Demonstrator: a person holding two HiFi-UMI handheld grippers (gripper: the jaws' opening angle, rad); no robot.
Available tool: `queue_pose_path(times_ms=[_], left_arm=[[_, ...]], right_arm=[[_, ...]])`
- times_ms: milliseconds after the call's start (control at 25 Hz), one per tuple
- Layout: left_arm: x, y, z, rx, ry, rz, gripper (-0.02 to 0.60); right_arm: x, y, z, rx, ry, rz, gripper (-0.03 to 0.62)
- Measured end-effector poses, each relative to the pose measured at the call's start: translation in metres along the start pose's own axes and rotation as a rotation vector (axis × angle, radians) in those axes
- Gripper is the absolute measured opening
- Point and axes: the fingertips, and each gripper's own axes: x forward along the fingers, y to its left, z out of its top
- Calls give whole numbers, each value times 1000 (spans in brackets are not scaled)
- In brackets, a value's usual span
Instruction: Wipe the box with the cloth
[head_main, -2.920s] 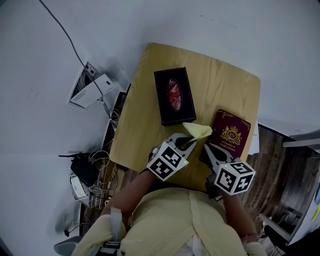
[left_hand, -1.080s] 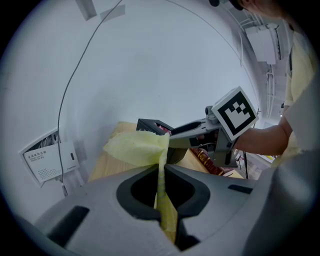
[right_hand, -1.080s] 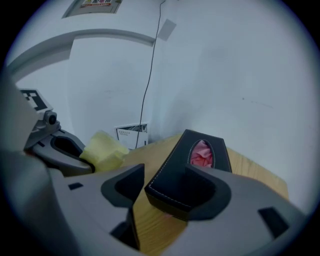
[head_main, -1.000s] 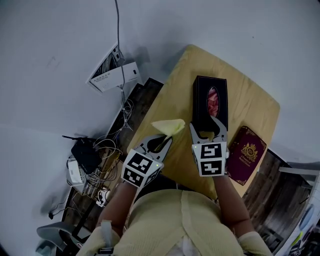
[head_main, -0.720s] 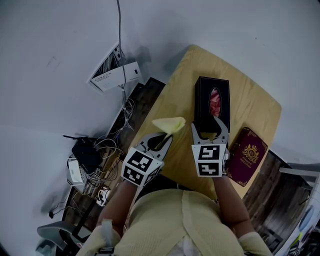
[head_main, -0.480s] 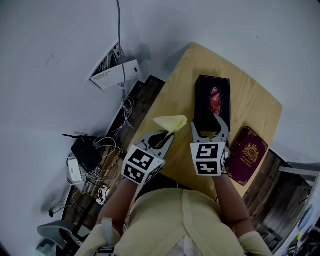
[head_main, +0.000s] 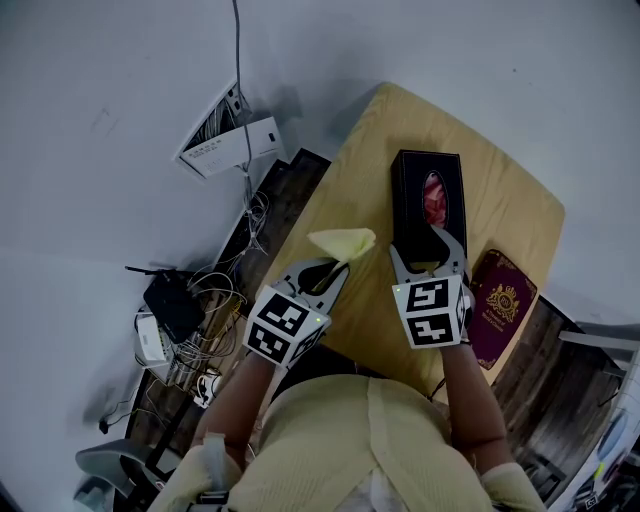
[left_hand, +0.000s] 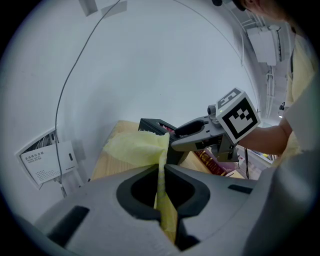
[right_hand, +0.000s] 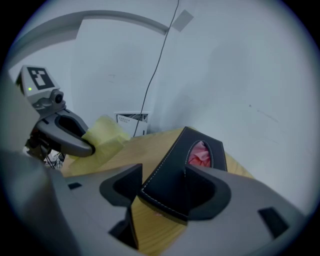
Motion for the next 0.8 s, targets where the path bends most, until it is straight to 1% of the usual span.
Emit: queue_pose_path(times_ms=[240,400,600,800], left_arm=[[5,-6,-4,-2,14,-19,29],[10,-14,-3,10,24,-41,29],[19,-23,-3,21,30,-59,29],[27,-32,-7,40,48,-72,29]], right_arm=[[-11,-5,-16,-45,-32,97,261],[-19,-6,-22,-83,-49,139,261],[-30,-3,-32,-121,-82,212,261],[-38,0,-38,-136,-110,283,258]])
